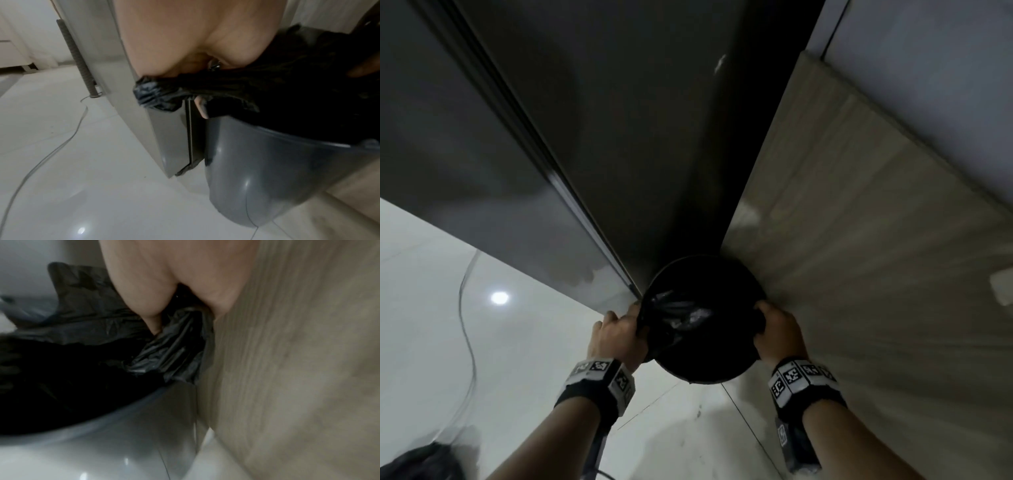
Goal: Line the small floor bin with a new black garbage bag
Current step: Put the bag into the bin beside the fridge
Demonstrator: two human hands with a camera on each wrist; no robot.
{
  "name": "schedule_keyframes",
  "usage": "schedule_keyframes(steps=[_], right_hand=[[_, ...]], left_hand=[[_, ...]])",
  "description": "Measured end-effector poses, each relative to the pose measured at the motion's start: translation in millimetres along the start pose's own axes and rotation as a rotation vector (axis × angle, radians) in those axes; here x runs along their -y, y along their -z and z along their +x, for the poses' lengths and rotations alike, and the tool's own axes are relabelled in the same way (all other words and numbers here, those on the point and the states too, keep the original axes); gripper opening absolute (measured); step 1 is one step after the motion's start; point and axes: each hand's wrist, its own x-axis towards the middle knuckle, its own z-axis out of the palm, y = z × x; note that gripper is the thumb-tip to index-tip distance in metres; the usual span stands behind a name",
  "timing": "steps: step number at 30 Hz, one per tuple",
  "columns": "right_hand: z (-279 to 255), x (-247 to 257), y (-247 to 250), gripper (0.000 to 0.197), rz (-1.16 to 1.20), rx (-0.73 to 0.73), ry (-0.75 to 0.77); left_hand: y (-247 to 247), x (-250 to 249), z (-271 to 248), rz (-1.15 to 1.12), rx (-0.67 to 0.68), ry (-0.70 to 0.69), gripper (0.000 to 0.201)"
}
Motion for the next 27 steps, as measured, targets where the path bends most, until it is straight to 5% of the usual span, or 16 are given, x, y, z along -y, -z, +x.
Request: schedule_keyframes(steps=[3,7,15,21,27], right_hand=[[-23,-7,-2,0.029,-0.039,0.111,-0.013],[-30,-15,-2,0.03,0.031,-0.01,-0.011],[-29,-17,-8,0.023,0.235,-0.108,-0.231],[-48,-19,-1,0.029,-0.096,0.148,-0.013],[-44,4,24,0.032,0.03,0.362,0.037]], left_hand=[[-4,13,-26,0.063,-0.008,-0.077,0.048],[-9,21,-25,0.034,0.065,0.008,0.075],[-22,15,-3,-0.25,0.012,0.163,0.032],[-7,25,-15,0.091,0.107,0.131,0.025],[10,18,20,-0.095,0.026,0.168,0.023]])
